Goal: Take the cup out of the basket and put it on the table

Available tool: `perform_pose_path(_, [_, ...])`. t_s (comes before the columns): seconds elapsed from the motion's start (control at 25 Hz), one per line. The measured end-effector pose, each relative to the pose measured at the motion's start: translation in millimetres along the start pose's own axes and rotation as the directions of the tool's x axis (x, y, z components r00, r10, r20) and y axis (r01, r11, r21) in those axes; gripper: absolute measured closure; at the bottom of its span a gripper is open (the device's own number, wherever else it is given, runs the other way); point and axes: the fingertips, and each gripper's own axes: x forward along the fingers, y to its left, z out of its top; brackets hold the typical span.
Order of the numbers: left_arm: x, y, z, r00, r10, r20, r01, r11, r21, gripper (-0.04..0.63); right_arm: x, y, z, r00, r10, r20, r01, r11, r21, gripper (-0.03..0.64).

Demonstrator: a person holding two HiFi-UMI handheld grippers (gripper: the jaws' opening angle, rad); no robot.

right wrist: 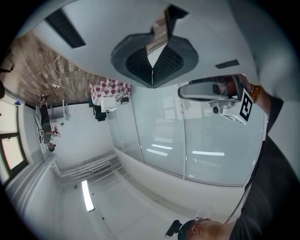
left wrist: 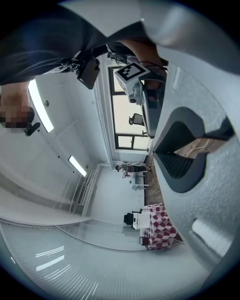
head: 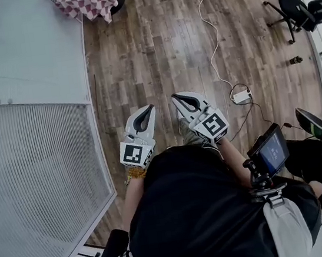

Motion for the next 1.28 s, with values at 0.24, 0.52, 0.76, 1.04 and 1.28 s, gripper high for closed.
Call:
perform_pose_path(0.24, [78,32,20,0.997,0.073,-0.002,-0.073,0.997,0.015,0.589,31,-82,18,0.999,0.043,0.011,-0.043,0.999,-0.008,0.604])
perform_pose_path(0.52, [119,54,23,0.992,0.107,-0.063,-0.104,0.994,0.040,0.589,56,-139,23,0.999,0.049,0.008,-0.050,0.998,0.024,0.604])
perform_pose_path(0.76, [154,105,18,0.993,0.096,-0.065,-0.094,0.995,0.029,0.589,97,-176,25,0.999,0.030,-0.012,-0.030,0.999,0.031,0.604])
perform_pose_path(1.04, [234,175,11,0.999,0.027,-0.035,-0.028,0.999,-0.042,0.589,161,-240,46,0.998,0.005,-0.067,-0.007,1.000,-0.021,0.604])
perform_pose_path(1.28, [300,248,30,1.000,0.026,0.005,-0.026,0.999,-0.038,0.589,242,-296,85,0.993,0.053,-0.108,-0.061,0.996,-0.067,0.604])
